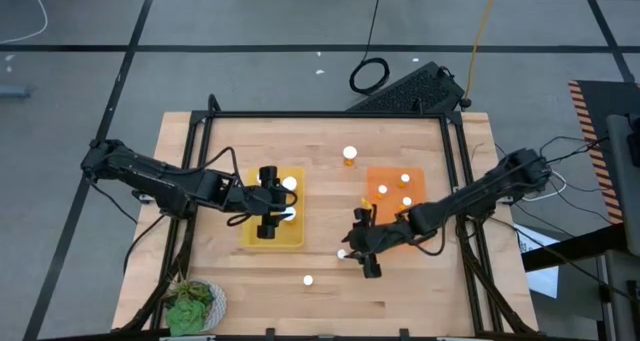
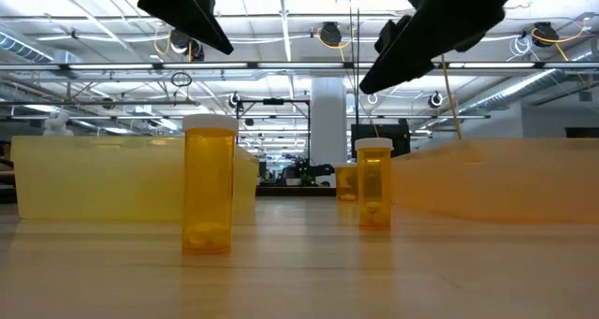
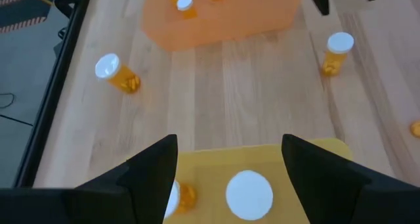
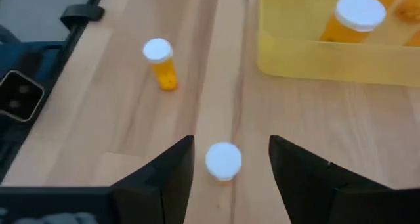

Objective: Pick and place medicine bottles into bin by pill shape (circle, oval)
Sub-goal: Put the small orange pill bottle into the orange bin

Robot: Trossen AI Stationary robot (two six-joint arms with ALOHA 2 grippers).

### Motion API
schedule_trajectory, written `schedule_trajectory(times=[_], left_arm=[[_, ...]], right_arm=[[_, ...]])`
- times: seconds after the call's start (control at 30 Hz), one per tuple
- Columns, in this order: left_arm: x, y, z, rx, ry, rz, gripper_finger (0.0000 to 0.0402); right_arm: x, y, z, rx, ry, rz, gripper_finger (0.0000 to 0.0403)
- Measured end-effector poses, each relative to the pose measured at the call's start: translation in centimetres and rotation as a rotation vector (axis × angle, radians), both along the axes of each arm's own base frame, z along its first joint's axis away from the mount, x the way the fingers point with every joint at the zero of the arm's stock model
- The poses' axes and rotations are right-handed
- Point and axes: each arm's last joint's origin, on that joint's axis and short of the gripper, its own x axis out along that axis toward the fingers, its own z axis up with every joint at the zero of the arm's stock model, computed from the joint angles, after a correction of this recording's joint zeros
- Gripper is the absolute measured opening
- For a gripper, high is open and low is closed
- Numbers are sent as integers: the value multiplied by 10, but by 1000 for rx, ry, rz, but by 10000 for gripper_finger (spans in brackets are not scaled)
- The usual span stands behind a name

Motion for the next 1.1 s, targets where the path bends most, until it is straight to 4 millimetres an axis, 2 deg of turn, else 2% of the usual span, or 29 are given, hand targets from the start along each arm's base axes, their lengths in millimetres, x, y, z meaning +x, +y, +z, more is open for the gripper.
schedule_trajectory(times=[0.4, 0.53, 1.1], left_arm=[[0, 0, 0, 9, 3, -9, 273], [0, 0, 0, 7, 3, -7, 273], [0, 0, 0, 5, 4, -6, 273]], right_arm=[[18, -1, -26, 20, 7, -2, 235], [21, -3, -33, 81, 51, 15, 233], [18, -5, -40, 70, 75, 21, 226]])
